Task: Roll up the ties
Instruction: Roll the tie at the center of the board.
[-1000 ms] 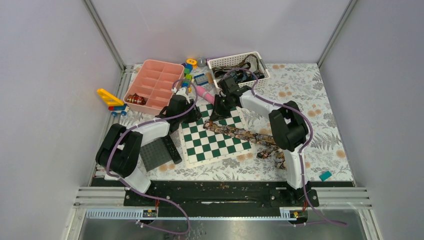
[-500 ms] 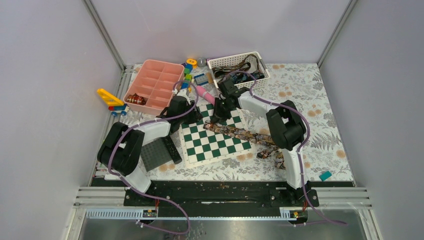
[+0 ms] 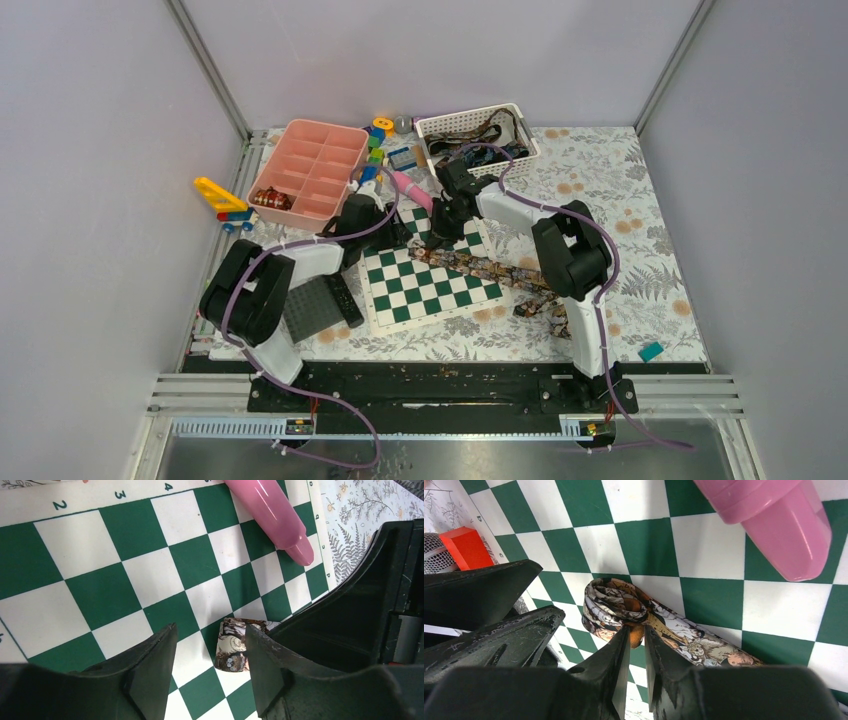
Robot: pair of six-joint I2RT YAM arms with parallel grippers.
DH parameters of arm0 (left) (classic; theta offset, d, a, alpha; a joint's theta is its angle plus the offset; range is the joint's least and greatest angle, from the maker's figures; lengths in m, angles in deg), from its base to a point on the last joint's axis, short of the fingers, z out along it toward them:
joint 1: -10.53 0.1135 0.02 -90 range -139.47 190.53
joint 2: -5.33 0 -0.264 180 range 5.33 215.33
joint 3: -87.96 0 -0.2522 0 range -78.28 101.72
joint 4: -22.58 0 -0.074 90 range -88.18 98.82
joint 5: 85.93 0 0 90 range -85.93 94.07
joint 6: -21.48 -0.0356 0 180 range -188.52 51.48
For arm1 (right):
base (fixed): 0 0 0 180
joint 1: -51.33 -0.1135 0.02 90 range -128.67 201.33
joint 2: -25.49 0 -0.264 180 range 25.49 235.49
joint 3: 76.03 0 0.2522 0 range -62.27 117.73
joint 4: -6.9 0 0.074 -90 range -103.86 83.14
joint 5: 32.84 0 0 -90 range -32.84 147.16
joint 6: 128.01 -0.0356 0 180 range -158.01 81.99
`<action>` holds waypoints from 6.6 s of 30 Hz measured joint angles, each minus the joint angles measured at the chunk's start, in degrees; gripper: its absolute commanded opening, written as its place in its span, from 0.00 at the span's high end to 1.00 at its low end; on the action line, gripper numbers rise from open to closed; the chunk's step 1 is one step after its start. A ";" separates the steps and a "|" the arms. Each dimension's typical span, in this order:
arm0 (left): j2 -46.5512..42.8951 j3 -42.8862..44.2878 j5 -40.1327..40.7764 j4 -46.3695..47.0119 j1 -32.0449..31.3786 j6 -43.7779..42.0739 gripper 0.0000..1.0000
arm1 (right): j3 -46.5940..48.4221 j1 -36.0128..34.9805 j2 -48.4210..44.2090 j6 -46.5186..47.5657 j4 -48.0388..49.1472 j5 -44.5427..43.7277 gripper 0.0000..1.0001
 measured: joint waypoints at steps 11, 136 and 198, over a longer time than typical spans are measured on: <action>2.78 -0.39 -1.79 3.76 -0.52 2.01 0.41 | -0.04 0.00 0.85 0.00 -0.55 -0.17 0.76; 12.81 22.40 49.94 -31.82 -25.22 -27.56 0.76 | -27.65 13.20 -59.36 0.85 -4.20 -9.18 0.60; 21.18 30.42 50.58 -37.31 -31.91 -31.47 0.59 | -27.91 14.05 -59.49 0.63 -4.81 -8.94 0.58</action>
